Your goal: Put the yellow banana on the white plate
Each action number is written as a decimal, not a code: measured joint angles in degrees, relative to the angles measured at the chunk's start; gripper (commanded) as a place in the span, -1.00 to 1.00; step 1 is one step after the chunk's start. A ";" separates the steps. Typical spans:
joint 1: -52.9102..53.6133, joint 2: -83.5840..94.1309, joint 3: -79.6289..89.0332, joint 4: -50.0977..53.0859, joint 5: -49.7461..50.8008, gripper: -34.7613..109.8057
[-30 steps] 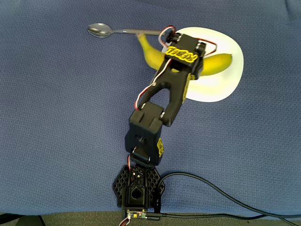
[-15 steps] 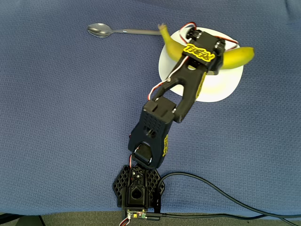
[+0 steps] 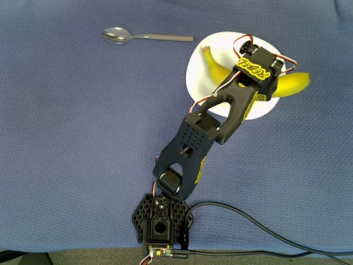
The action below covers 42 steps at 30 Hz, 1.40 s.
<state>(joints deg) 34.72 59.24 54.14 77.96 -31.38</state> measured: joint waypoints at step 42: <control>-5.54 -17.67 -22.59 11.25 5.27 -0.52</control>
<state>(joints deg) 29.18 41.57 31.55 89.21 -26.10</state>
